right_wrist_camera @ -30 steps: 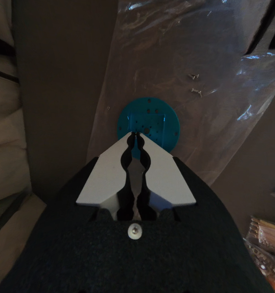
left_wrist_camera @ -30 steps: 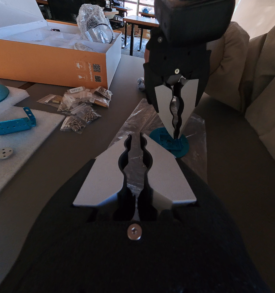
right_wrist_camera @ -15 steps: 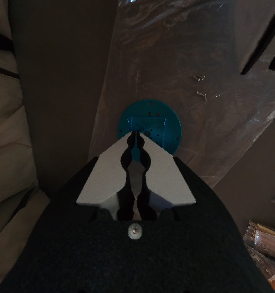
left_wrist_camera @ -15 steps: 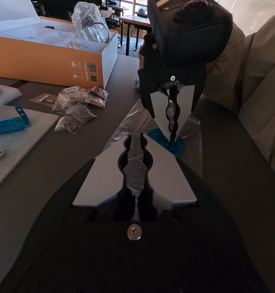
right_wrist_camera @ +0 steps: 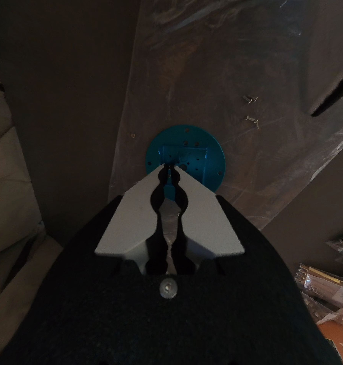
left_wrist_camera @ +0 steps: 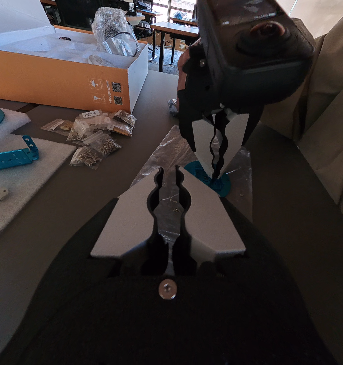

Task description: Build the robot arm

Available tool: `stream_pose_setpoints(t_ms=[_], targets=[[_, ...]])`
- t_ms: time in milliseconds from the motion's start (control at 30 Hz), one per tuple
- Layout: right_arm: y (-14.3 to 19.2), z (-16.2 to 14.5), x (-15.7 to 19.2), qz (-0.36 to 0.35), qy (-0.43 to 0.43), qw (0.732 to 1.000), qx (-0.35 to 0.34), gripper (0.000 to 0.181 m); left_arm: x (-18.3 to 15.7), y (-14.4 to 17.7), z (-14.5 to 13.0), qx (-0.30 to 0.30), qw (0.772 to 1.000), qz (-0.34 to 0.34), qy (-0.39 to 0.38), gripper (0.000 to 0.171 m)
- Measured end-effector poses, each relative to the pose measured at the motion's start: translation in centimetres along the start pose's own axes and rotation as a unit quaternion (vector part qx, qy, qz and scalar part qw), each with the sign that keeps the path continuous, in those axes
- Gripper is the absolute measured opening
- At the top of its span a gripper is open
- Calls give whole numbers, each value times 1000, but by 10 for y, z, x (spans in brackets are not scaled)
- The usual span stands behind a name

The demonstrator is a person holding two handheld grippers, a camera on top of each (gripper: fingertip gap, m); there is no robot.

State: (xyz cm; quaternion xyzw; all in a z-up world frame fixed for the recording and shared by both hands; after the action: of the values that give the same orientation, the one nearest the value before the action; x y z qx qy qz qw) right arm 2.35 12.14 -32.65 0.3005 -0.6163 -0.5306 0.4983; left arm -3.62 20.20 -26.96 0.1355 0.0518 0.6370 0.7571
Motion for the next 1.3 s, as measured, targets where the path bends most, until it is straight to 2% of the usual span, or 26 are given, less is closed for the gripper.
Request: stream_pose_setpoints(t_ms=[400,733,900,1133,1200,1300], targets=[[4,-2,-3,-5,-5,1000,-17,7,-2,-1,0,1,1000,-1,-4,11],[4,-2,-7,-21,6,999,-24,0,-2,-1,0,2,1000,-1,-7,12],[20,-4,-12,-28,-7,996,-87,0,-2,-1,-1,3,1000,-4,-3,12],[12,-1,-16,-29,-6,980,-196,5,-6,-4,-6,17,1000,-17,-1,12],[12,-4,-14,-16,-20,979,-201,8,-7,-5,-7,21,1000,-17,-6,12],[10,-6,-10,-41,-5,976,-214,4,-9,-5,-6,23,1000,-15,-15,12]])
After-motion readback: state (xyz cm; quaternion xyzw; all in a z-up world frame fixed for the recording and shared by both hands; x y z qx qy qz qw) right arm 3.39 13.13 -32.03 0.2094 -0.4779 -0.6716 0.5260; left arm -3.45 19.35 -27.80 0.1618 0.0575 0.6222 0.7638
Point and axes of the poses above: each gripper's, where its closed fingertips meet, y back along the fingers, z out of its top, x = y × z across the jaws, the point moved 2 cm from there along y, back along the fingers, and after that the axes turned 14 degrees about -y, right-handed, at the moved point
